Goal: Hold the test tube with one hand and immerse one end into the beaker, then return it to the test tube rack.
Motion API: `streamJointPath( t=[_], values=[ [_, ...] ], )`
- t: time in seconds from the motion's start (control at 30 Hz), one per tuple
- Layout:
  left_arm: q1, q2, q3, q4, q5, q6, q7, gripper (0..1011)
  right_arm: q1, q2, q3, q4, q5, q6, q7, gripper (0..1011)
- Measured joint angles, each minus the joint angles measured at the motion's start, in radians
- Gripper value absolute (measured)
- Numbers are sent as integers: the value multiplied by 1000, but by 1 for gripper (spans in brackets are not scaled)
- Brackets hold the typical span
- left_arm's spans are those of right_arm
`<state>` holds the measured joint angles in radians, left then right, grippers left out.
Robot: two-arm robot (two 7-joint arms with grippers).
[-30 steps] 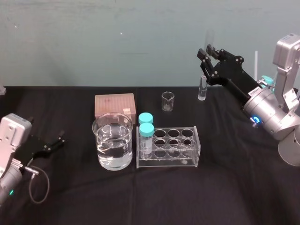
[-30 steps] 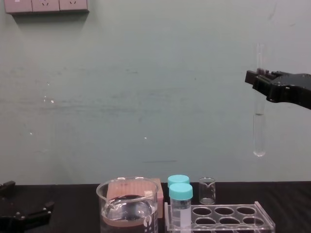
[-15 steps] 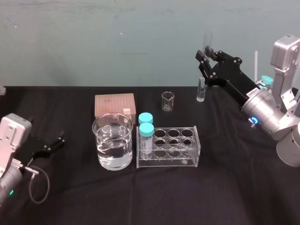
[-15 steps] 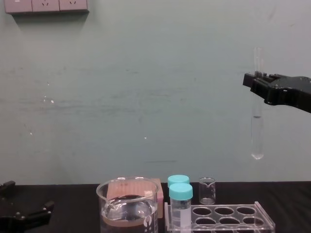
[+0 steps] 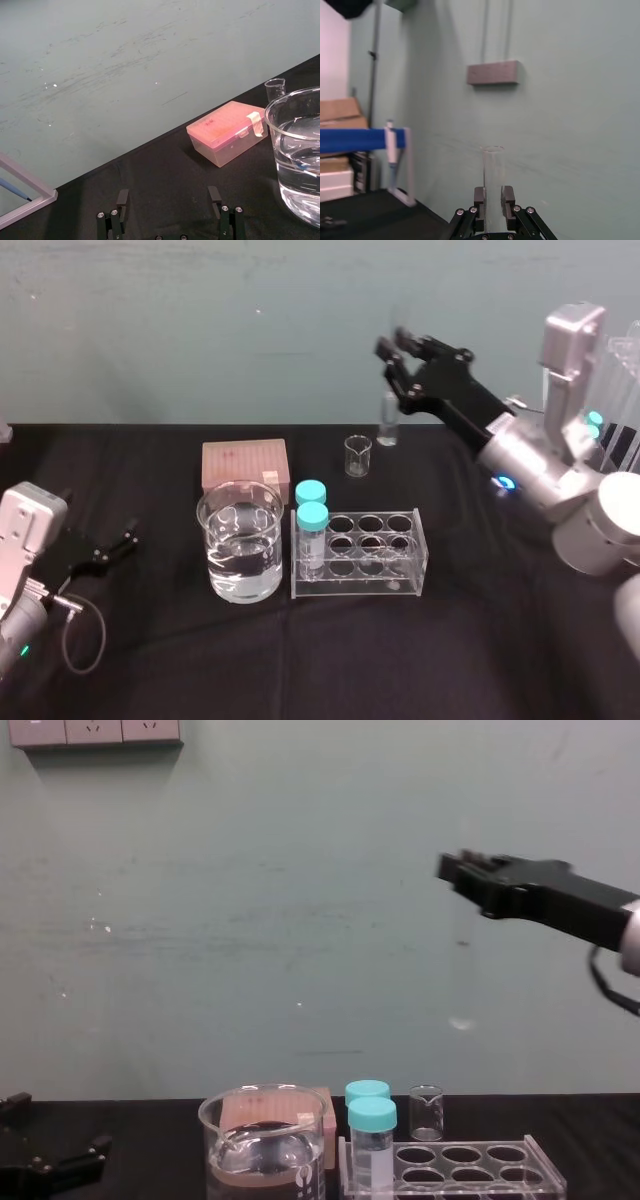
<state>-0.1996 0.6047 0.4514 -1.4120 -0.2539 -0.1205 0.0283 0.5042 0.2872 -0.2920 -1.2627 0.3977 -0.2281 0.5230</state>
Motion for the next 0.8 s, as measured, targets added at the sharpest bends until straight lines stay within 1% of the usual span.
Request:
streamJointPath(
  t=[0.03, 0.13, 0.23, 0.27, 0.37, 0.43, 0.53, 0.8],
  values=[
    [0, 0, 0, 0, 0, 0, 0, 1000, 16, -12, -15, 13, 6, -8, 18, 227],
    [0, 0, 0, 0, 0, 0, 0, 1000, 37, -29, -33, 31, 17, -19, 44, 227],
    [0, 0, 0, 0, 0, 0, 0, 1000, 70, -59, -68, 61, 38, -33, 89, 227],
    [0, 0, 0, 0, 0, 0, 0, 1000, 70, -59, -68, 61, 38, -33, 89, 227],
    [0, 0, 0, 0, 0, 0, 0, 1000, 104, -92, -106, 100, 60, -46, 137, 227],
    [0, 0, 0, 0, 0, 0, 0, 1000, 117, -105, -120, 118, 69, -51, 157, 227],
    [0, 0, 0, 0, 0, 0, 0, 1000, 144, -136, -154, 163, 89, -57, 199, 228],
    [0, 0, 0, 0, 0, 0, 0, 1000, 159, -169, -201, 206, 125, -55, 254, 227]
  ],
)
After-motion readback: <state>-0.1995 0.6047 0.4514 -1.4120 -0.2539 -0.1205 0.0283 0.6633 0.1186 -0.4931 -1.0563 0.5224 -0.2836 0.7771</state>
